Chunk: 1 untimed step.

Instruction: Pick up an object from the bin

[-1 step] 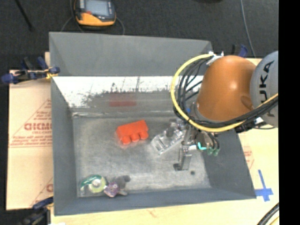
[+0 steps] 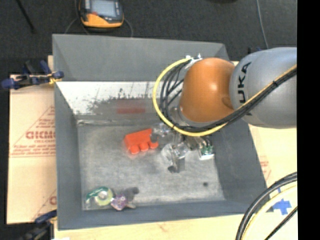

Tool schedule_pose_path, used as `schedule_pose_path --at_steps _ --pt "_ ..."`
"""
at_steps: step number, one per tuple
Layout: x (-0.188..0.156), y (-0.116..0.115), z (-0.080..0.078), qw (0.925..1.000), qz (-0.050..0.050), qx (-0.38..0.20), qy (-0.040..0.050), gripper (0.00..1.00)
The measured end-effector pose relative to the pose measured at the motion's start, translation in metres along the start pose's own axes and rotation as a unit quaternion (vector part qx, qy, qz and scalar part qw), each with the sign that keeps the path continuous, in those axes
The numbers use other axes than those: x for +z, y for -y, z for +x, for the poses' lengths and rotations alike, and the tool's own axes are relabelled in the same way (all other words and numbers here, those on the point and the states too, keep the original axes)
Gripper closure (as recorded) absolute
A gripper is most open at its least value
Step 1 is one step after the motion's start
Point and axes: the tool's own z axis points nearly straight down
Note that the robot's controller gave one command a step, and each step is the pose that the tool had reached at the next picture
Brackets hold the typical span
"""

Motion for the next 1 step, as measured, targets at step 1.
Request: schedule_pose_path --at_steps 1 --pt "0.0815 0.0317 -0.0609 0.9914 0.000 0.131 0.0053 0.00"
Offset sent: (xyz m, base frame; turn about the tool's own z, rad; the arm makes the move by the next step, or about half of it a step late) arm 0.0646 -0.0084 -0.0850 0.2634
